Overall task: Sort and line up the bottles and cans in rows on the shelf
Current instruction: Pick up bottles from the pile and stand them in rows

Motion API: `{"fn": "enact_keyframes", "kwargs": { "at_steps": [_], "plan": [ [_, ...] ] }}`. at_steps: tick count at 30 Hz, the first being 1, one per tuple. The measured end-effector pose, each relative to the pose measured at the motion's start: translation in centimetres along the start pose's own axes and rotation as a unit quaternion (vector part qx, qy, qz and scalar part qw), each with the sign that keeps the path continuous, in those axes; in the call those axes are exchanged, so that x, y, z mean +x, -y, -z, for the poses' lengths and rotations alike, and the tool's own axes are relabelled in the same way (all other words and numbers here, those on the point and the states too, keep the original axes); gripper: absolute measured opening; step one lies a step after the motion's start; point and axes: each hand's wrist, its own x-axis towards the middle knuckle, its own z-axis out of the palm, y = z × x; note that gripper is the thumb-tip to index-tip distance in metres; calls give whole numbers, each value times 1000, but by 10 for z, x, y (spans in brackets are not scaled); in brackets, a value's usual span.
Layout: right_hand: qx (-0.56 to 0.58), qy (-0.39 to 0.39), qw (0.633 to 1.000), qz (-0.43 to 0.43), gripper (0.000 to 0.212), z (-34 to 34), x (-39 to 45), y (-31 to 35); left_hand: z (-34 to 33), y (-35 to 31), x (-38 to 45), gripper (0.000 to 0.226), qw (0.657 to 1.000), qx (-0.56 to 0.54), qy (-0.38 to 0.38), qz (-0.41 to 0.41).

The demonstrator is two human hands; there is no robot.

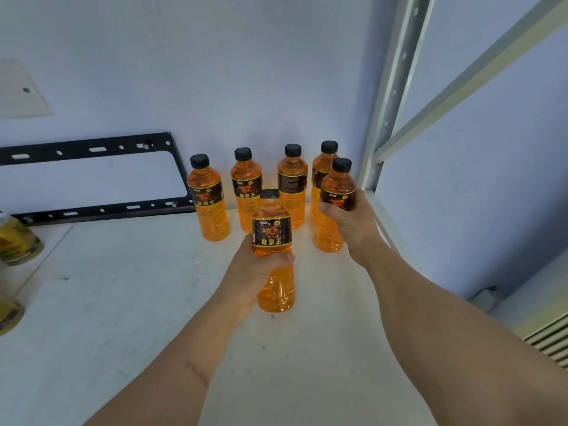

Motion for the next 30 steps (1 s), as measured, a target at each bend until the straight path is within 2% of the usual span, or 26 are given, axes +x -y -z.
{"fn": "enact_keyframes", "kwargs": {
  "at_steps": [9, 15, 17, 19, 21, 23, 25, 27, 30],
  "plan": [
    [-48, 33, 998, -22, 87, 10, -16, 4, -9, -12, 14, 70, 998, 24, -12, -59],
    [-155, 40, 982, -102, 107, 24, -31, 5, -16, -19, 29, 80, 990, 80, -38, -107],
    [-209, 52, 967, -133, 104, 27, -43, 3, -20, -21, 37, 83, 984, 119, -51, -124],
    [-310, 66, 938, -138, 85, 28, -56, -1, -23, -21, 45, 83, 979, 142, -59, -137],
    [-459, 76, 880, -97, 55, 28, -66, -7, -25, -20, 52, 82, 975, 152, -56, -153],
    [-569, 90, 817, -36, 37, 25, -75, -13, -27, -18, 58, 81, 973, 157, -52, -163],
    [-624, 111, 773, 22, 32, 22, -83, -16, -28, -17, 64, 80, 970, 166, -50, -170],
    [-653, 128, 744, 64, 33, 19, -87, -18, -28, -18, 68, 80, 969, 171, -43, -173],
    [-661, 137, 732, 92, 34, 16, -90, -22, -27, -19, 72, 79, 968, 177, -34, -173]
  ]
}}
